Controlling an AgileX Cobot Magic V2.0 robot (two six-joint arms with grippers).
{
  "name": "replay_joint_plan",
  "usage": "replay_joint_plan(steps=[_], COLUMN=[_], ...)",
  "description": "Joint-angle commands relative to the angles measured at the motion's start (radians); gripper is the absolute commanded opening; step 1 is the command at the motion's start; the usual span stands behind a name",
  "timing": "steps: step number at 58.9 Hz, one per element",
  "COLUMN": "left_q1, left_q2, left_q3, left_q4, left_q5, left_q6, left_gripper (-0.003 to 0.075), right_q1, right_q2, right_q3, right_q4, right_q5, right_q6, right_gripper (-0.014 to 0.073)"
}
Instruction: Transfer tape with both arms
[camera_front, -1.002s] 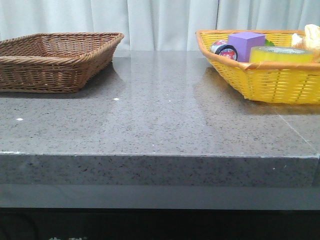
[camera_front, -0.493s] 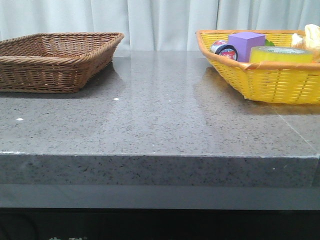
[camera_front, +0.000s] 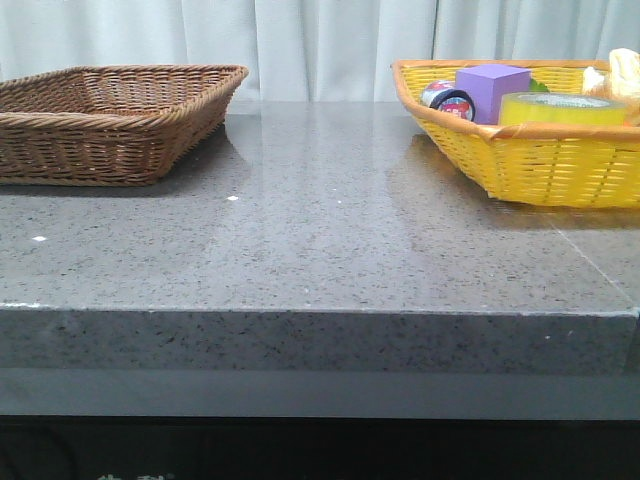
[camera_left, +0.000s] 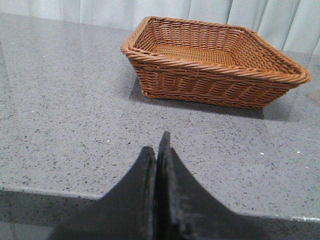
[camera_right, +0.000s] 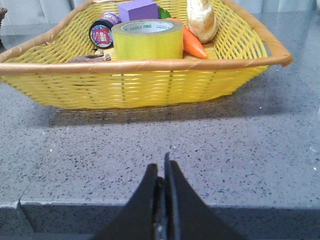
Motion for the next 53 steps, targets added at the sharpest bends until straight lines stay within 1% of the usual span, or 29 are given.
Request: replay_joint_plan(steps=[1,14,24,27,31,40,46,53], left_q1=[0.004,0.004,0.004,0.004,0.004,0.004,0.004,0.004], left_q2=[-0.018,-0.018,-0.018,-0.018,-0.011,0.048,0.135,0.264], left_q3=[0.039,0.039,0.028,0.011,-0.027,-0.154,-0.254,-0.374], left_q4=[-0.005,-0.005,-0.005,-0.005,-0.005,0.000,0.042,0.069], left_q5=[-0.097,-0.106,-0.188,-0.188,-0.173,-0.090,-0.078,-0.078], left_q6=[-0.003,-0.003,-0.003,-0.003,-0.003,-0.003,-0.003,-0.003], left_gripper=[-0.0020,-0.0020,-0.0020,-0.0020,-0.0020,-0.0020,-0.0020,-0.0020], right_q1=[-0.005,-0.005,-0.005,-0.005,-0.005,-0.005,-0.005,-0.005], right_q2=[-0.021,-0.021,-0.021,-0.021,-0.021,-0.013,0.026,0.123], right_q3=[-0.026,-0.026,-0.026,-0.026,-0.039,-0.144,-0.230,-0.358], right_q4=[-0.010,-0.009,-0.009,-0.009,-0.009,-0.010,-0.010,-0.010], right_q5=[-0.082,-0.082,-0.117,-0.133,-0.143,-0.115,-0.096,-0.029], right_q6=[-0.005,-0.005,-0.005,-0.005,-0.005,-0.005,-0.005,-0.005], right_gripper=[-0.0067,-0.0067,-0.0067,-0.0067,-0.0067,-0.0067,-0.0067,-0.0067])
